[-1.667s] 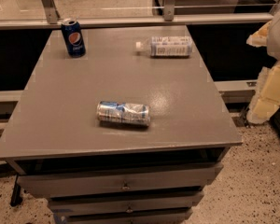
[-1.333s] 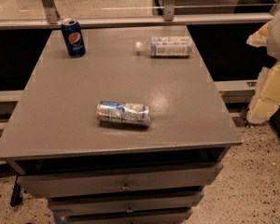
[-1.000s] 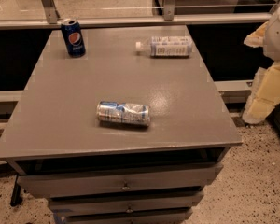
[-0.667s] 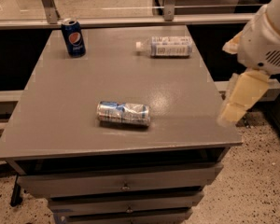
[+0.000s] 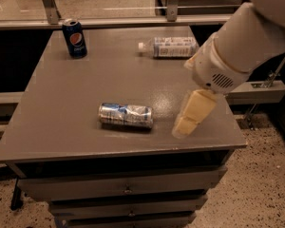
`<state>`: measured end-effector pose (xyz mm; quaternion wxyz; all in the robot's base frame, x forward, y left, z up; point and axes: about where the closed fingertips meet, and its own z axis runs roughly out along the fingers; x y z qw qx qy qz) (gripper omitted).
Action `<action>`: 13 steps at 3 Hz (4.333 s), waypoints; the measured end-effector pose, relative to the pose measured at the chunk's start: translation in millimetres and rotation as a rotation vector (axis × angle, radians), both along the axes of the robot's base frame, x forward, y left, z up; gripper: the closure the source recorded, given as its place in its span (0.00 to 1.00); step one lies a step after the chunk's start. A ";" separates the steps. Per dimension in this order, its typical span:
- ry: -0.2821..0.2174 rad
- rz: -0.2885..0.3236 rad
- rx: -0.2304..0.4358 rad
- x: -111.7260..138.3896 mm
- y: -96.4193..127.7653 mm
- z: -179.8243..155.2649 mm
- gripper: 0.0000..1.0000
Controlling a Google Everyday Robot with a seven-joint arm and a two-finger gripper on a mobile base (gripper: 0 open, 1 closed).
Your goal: Move redbull can near pepsi can
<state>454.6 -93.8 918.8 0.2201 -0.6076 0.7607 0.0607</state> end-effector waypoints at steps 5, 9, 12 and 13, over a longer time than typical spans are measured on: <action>0.011 0.026 0.192 45.4 115.8 -80.5 0.41; -0.036 -0.001 0.229 74.7 141.3 -6.9 1.00; -0.200 0.119 0.217 122.7 176.8 13.5 1.00; -0.258 0.201 0.173 167.6 208.0 13.1 1.00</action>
Offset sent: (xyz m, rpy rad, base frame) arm 0.0516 0.1134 -0.0868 0.2396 -0.0314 0.0489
